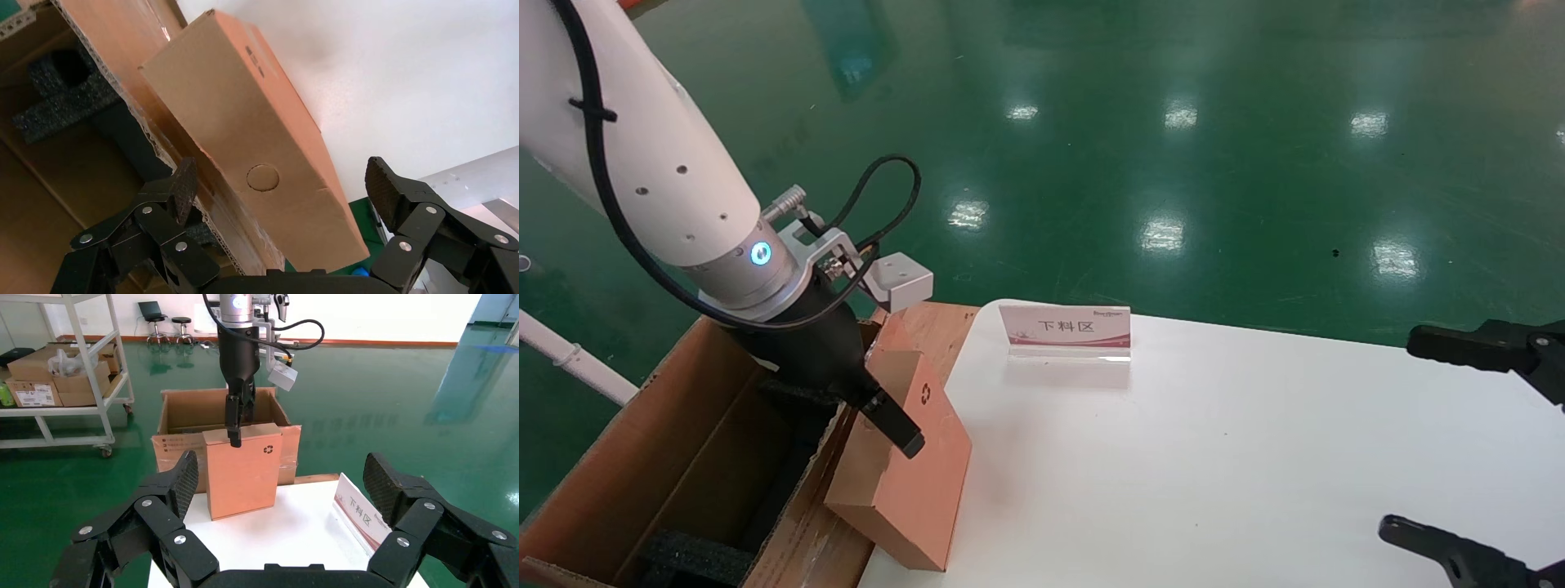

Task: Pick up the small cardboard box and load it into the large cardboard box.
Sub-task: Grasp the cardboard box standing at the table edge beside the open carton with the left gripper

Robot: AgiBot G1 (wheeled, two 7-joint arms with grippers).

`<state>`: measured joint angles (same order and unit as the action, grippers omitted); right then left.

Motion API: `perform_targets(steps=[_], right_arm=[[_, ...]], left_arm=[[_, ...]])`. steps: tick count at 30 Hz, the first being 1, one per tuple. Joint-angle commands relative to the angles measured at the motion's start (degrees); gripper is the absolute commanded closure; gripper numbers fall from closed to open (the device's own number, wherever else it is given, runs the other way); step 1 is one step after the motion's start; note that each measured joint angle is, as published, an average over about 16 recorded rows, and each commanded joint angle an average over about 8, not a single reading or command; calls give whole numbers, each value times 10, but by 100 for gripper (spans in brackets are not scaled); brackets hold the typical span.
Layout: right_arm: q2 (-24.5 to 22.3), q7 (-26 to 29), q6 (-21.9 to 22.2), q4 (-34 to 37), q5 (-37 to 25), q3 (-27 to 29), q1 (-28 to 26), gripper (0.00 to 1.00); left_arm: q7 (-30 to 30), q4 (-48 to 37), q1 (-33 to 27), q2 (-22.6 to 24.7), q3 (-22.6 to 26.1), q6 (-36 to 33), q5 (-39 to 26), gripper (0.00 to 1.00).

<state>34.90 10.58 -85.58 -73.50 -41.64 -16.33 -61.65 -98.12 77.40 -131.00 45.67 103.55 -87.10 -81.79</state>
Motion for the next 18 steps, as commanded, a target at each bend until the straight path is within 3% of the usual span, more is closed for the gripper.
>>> perform_targets(steps=[1,18], right_arm=[[0,0,0,0,0,0,0,0],[0,0,0,0,0,-1,0,0]], left_arm=[[0,0,3,-2,4,3,1,0],[-16,0,-4,4,23,2,17,0]])
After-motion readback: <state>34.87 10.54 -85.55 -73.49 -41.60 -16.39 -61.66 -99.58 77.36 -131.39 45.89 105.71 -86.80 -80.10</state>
